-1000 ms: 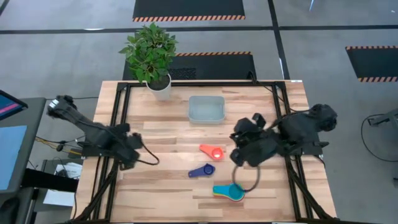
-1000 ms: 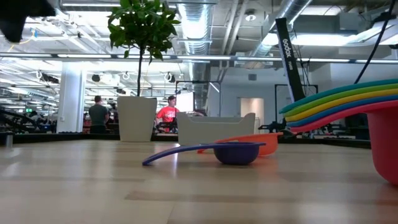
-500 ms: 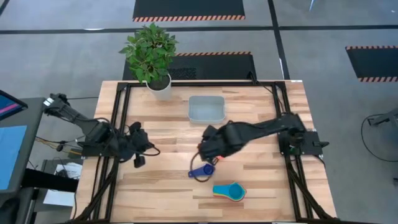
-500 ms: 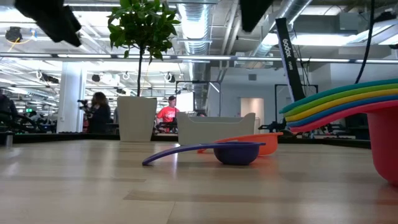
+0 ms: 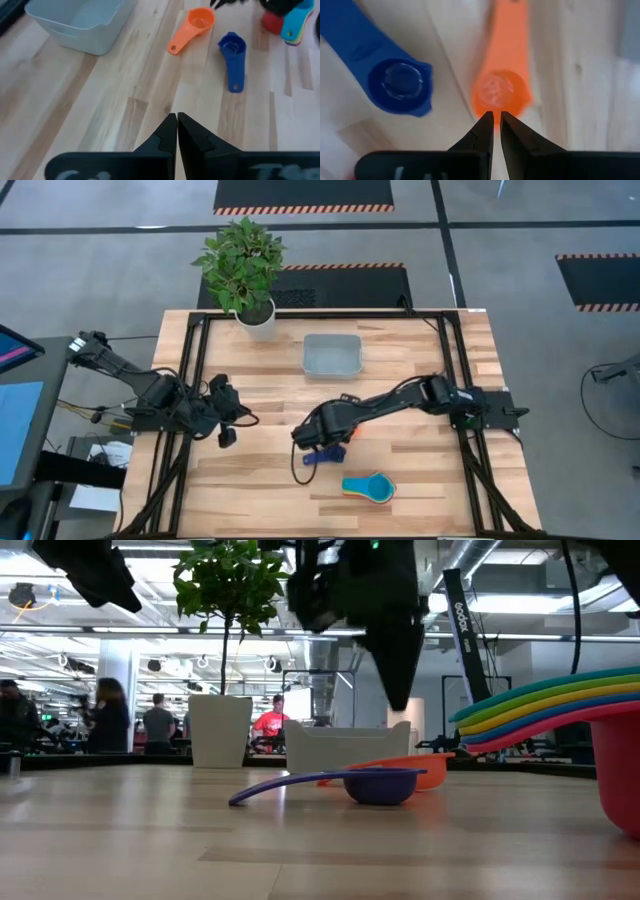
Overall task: Nest measuring cups in basket
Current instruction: Stack the orange measuring cup on top of the light blue measuring cup
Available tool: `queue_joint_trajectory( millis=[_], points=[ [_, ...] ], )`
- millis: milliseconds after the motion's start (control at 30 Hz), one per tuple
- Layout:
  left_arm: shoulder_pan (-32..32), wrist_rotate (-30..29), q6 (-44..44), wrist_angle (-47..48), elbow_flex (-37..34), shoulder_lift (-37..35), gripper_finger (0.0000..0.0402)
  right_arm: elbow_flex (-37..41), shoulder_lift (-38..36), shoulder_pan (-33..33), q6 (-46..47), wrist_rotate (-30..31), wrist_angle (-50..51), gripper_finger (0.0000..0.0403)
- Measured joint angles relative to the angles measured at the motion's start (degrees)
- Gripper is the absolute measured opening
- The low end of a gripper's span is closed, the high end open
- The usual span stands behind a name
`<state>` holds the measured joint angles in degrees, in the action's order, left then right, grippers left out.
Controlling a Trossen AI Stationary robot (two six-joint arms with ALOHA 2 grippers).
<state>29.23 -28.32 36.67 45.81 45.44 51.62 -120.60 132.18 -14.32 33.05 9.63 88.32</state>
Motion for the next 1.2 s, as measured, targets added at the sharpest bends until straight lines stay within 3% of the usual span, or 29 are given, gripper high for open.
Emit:
queue_joint_trajectory(
  millis=[200,267,400,600,900,1067,1200],
  points=[
    [0.00,2.40,1.86,-0.27,-0.01,0.04,0.0002,0.12,2.19,-0.73,-5.62,0.93,1.59,0.0056],
    [0.00,2.58,3.11,-0.27,0.01,0.02,0.0002,0.24,1.37,-0.69,-5.68,3.87,1.77,0.0056],
    [0.00,4.24,3.63,-0.28,0.01,0.08,0.0002,4.18,-5.07,-1.03,-4.59,10.28,1.82,0.0056],
    [0.00,4.63,3.64,-0.26,0.01,0.15,0.0002,18.12,-20.02,-1.06,2.77,15.61,0.90,0.0056],
    [0.00,1.73,3.62,-0.30,0.01,0.13,0.0002,36.55,-36.19,-2.30,1.97,15.59,-22.42,0.0056],
    [0.00,1.38,3.62,-0.30,0.01,0.13,0.0002,44.42,-36.97,-2.59,-5.05,9.79,-38.41,0.0056],
    [0.00,1.36,3.62,-0.31,0.01,0.13,0.0002,47.82,-34.37,-2.63,-6.47,7.88,-42.92,0.0055]
  ],
)
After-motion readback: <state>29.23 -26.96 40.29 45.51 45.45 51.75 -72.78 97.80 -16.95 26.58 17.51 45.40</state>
